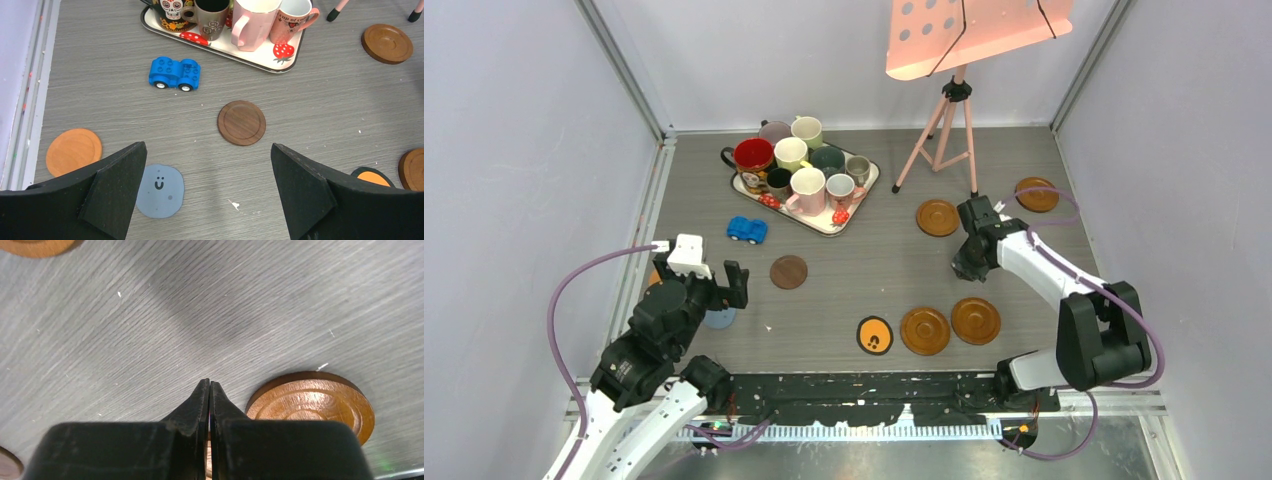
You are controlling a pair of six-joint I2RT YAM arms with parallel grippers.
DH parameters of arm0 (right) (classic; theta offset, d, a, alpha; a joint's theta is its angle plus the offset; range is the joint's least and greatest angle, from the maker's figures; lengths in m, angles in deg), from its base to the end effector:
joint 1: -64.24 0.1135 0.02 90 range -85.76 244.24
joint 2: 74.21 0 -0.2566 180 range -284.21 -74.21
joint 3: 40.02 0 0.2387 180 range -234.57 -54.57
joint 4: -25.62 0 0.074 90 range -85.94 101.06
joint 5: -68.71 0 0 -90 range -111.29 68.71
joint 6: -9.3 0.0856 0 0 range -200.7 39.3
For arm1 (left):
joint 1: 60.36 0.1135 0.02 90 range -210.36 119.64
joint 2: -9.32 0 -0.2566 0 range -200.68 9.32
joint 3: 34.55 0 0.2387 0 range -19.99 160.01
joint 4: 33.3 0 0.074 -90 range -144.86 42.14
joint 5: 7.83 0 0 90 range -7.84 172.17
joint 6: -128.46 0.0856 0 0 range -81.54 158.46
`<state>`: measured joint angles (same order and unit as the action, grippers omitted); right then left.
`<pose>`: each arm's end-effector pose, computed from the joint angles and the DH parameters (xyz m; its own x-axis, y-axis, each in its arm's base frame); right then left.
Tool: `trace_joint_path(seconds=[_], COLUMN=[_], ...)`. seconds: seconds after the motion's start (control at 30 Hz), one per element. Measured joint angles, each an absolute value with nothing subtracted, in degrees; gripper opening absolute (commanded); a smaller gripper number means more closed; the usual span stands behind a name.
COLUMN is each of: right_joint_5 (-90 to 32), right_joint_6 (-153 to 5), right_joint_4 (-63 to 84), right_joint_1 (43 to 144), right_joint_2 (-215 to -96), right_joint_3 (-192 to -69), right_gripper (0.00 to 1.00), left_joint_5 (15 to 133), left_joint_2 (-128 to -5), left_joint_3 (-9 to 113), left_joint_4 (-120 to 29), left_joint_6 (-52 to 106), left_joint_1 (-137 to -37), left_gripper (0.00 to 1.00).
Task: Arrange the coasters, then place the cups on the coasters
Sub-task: Move the coaster to the center of the board.
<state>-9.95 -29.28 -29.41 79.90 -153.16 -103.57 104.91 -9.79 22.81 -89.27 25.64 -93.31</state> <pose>0.2490 0.0523 0.1531 -0.7231 0.5933 -0.3537 0.5837 0.7986 0.1463 0.1109 -0.0324 0.2987 -0.2918 -0.0547 -0.9549 0.1312 0.9866 -0.0966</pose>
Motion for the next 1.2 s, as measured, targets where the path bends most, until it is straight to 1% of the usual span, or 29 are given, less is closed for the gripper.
trace_joint_path(seconds=[0.13, 0.43, 0.7, 1.0, 1.2], right_joint_5=[-12.9, -14.9, -14.6, -9.6, -7.2], right_joint_6=[-33.7, -40.4, -39.8, -37.9, -37.0], right_joint_4=[-27.5, -27.0, -29.4, -30.0, -28.9], right_joint_1=[80.7, 88.2, 88.4, 88.0, 85.6], right_joint_2=[-155.6, -155.1, -149.8, -151.7, -155.2], right_joint_3=[-103.6, -103.4, -99.7, -98.7, -98.7], right_gripper=[0.05, 0.05, 0.05, 0.06, 0.06], left_joint_5=[104.9, 104.9, 104.9, 104.9, 104.9], left_joint_2=[-9.8, -10.0, -10.0, -10.0, -10.0], left_joint_3=[22.8, 22.8, 22.8, 22.8, 22.8], left_joint_4=[-89.3, -89.3, -89.3, -89.3, -89.3], left_joint_6=[25.6, 25.6, 25.6, 25.6, 25.6], left_joint_1=[-93.3, -93.3, -93.3, -93.3, -93.3], left_gripper=[0.98, 0.98, 0.98, 0.98, 0.98])
